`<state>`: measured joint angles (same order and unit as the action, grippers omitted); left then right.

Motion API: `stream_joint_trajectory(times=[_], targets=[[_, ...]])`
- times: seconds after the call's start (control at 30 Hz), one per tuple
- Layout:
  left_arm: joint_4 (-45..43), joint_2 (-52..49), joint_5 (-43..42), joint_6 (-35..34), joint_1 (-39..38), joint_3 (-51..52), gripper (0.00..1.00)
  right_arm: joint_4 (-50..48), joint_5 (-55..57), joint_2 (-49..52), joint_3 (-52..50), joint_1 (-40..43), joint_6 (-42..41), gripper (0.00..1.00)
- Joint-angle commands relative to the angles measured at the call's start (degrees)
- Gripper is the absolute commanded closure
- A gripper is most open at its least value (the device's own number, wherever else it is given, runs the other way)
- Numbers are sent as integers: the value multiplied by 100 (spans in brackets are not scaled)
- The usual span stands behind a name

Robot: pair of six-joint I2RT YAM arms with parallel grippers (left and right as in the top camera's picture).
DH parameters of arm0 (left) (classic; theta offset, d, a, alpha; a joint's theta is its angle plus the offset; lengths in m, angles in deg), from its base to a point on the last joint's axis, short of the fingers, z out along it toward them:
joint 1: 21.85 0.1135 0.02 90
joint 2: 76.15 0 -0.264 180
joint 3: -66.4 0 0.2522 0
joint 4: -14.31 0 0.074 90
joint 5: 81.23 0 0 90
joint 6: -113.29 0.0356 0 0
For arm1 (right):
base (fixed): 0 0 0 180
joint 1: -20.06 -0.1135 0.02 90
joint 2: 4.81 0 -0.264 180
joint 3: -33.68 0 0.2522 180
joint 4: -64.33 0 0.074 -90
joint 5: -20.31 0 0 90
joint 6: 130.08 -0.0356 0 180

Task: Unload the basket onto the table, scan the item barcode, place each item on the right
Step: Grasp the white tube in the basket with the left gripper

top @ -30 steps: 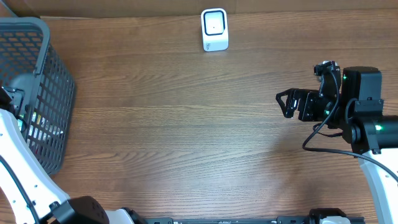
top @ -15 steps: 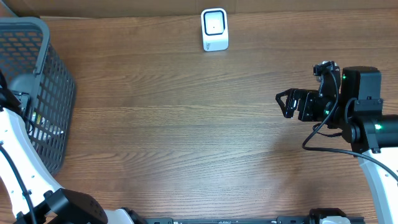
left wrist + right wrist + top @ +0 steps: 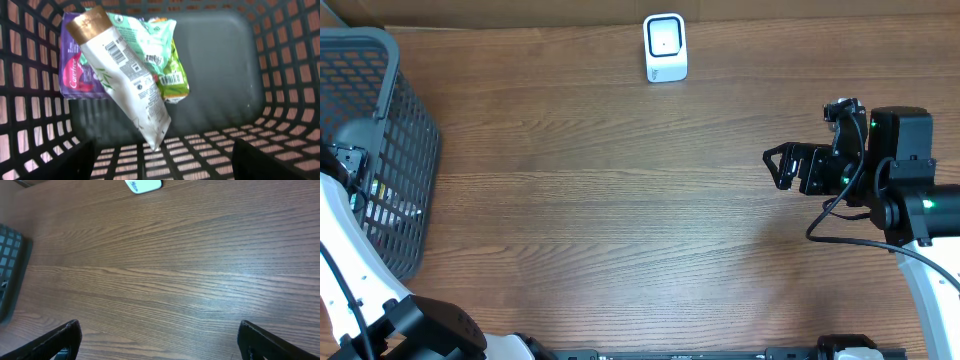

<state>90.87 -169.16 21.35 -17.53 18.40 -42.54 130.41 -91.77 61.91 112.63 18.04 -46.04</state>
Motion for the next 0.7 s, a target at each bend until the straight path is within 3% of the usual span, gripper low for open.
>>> stream_joint_trajectory(times=[0.0,0.37,0.67], targets=[[103,122,-258,188,35,-518,20,-11,-9,-9,142,-22,46,0],[188,-122,-256,-411,328,-374,15,164,-7,-2,122,-22,157,0],[129,-831,-428,-343,743,44,17,201,-7,168,116,-22,157,0]])
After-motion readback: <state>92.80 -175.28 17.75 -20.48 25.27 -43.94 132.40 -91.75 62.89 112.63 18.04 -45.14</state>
